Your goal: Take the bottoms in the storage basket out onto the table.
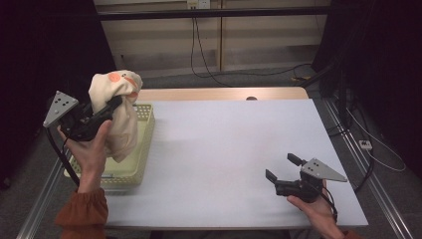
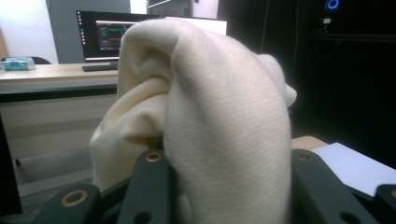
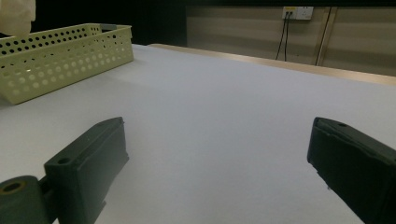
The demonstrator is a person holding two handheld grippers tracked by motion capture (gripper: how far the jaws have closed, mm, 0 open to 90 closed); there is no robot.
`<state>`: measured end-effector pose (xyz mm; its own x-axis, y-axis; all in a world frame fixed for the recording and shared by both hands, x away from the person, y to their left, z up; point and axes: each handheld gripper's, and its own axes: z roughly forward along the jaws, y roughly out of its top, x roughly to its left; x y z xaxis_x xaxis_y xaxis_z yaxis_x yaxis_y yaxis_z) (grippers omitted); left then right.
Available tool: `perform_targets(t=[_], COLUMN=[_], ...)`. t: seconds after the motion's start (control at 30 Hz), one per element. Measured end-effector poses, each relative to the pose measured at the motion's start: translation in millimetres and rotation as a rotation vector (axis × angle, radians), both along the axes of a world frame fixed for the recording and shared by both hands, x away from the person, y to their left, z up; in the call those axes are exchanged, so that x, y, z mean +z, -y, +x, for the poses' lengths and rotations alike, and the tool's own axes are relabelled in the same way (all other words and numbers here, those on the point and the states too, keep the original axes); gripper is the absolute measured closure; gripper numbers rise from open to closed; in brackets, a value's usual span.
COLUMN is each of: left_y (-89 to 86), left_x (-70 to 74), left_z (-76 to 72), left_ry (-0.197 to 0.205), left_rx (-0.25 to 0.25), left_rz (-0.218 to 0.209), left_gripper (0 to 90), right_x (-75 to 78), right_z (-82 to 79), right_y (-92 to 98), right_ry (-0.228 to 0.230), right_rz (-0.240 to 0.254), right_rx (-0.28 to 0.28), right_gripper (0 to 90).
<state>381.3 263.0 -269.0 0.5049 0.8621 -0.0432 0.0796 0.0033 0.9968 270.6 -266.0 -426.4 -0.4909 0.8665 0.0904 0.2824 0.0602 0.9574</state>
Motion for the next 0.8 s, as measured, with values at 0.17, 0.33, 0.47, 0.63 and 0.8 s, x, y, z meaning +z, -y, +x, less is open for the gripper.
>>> perform_targets(t=[0.17, 0.33, 0.47, 0.63, 0.8], left_y=[4.3, 9.0, 13.4, 19.9, 27.6], left_x=[3.2, 3.5, 2.8, 2.7, 2.5], left_z=[-3.2, -2.8, -1.8, -2.2, -2.2], left_ry=[0.009, 0.003, -0.004, -0.011, -0.015], left_rx=[-0.018, -0.034, -0.052, -0.062, -0.085], left_rz=[0.008, 0.017, 0.020, 0.024, 0.033], left_gripper=[65.8, 65.8, 65.8, 65.8, 65.8], right_x=[-0.1, 0.1, 0.2, 0.1, -0.1], right_z=[0.2, -0.2, -0.3, -0.1, 0.5], right_y=[0.1, -0.3, -0.1, -0.5, 0.0], right_ry=[0.000, 0.002, 0.001, 0.000, -0.001], right_rz=[0.000, -0.001, -0.002, 0.002, 0.002], right_rx=[0.000, 0.000, 0.002, 0.001, 0.003], right_gripper=[4.8, 5.1, 5.0, 5.0, 4.9])
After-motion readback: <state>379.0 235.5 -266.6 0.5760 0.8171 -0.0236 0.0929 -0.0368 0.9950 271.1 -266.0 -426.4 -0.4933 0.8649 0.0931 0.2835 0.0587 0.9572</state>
